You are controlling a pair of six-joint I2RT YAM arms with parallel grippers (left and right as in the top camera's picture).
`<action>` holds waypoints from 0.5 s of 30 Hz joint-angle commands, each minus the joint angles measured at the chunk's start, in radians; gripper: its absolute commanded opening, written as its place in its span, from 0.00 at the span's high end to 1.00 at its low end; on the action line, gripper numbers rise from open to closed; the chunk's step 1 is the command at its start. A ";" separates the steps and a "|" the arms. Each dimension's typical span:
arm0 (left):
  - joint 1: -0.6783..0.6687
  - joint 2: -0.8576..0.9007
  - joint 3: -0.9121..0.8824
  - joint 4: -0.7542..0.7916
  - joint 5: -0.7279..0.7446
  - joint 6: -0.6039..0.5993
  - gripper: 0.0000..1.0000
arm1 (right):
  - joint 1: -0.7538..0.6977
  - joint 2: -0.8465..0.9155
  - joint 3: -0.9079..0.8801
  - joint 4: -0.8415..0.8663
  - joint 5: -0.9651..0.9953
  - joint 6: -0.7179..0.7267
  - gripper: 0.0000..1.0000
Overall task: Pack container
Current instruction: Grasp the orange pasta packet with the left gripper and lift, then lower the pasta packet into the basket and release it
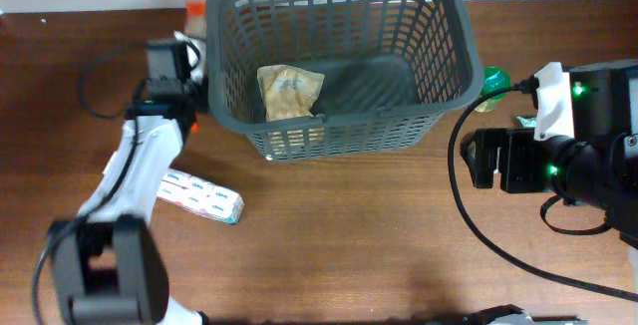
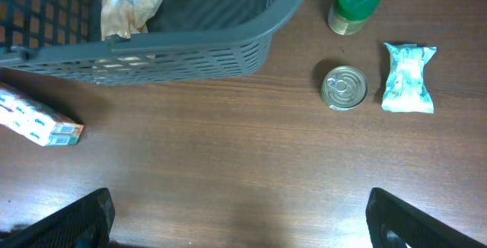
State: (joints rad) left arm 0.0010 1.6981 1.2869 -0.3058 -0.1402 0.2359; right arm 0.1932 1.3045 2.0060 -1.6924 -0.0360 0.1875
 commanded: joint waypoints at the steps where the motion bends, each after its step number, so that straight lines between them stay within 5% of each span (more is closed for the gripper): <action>1: -0.007 -0.173 0.152 0.014 -0.022 0.021 0.98 | -0.005 0.001 0.000 -0.004 -0.009 0.000 0.01; 4: -0.036 -0.224 0.214 0.013 -0.007 0.103 0.98 | -0.005 0.001 0.000 -0.004 -0.009 0.000 0.01; 7: -0.128 -0.261 0.319 -0.034 0.096 0.346 0.98 | -0.005 0.001 0.000 -0.004 -0.009 0.000 0.01; 15: -0.363 -0.259 0.402 -0.084 0.100 0.528 0.98 | -0.005 0.001 0.000 -0.004 -0.009 0.000 0.01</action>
State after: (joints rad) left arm -0.2867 1.4673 1.6463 -0.4042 -0.0765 0.6189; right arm 0.1932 1.3045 2.0060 -1.6924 -0.0360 0.1871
